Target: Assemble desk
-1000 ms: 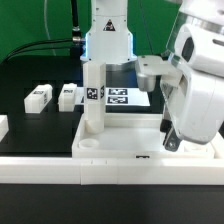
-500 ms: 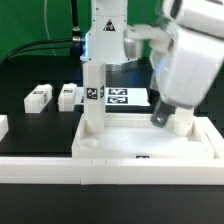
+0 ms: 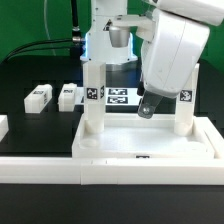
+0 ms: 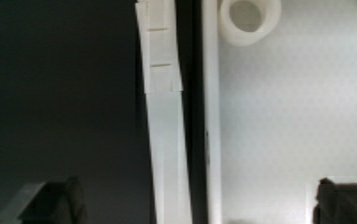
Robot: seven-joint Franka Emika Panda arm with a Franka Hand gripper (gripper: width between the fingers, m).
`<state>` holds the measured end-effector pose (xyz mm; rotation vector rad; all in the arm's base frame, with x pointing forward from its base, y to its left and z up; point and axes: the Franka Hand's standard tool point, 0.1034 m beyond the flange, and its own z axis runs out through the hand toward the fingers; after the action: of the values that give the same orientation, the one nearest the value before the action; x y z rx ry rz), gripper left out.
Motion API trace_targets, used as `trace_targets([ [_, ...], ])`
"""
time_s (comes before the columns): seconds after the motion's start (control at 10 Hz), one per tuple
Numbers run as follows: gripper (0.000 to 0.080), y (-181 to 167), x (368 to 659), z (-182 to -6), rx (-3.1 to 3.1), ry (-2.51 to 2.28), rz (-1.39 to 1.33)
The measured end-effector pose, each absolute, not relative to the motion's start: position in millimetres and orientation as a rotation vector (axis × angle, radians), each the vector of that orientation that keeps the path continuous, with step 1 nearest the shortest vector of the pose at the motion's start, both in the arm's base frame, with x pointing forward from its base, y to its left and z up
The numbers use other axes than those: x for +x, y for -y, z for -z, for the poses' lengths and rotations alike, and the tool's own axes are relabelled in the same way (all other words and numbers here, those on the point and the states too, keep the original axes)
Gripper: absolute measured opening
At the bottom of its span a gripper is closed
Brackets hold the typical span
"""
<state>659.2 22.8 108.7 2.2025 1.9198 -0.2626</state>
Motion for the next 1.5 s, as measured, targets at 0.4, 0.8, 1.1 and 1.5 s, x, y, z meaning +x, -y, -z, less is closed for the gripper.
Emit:
trace_targets([
  [0.4,0.0649,22,650,-106.5,2.627,-1.222,0.234],
  [0.8,0.0649,23,648,-103.8,2.738,-0.900,0.184],
  [1.1,0.0649,43,641,-102.2,2.918,-0.549,0.173],
  [1.5,0.0649,114,611,-94.0,2.990,-0.347,0.327],
])
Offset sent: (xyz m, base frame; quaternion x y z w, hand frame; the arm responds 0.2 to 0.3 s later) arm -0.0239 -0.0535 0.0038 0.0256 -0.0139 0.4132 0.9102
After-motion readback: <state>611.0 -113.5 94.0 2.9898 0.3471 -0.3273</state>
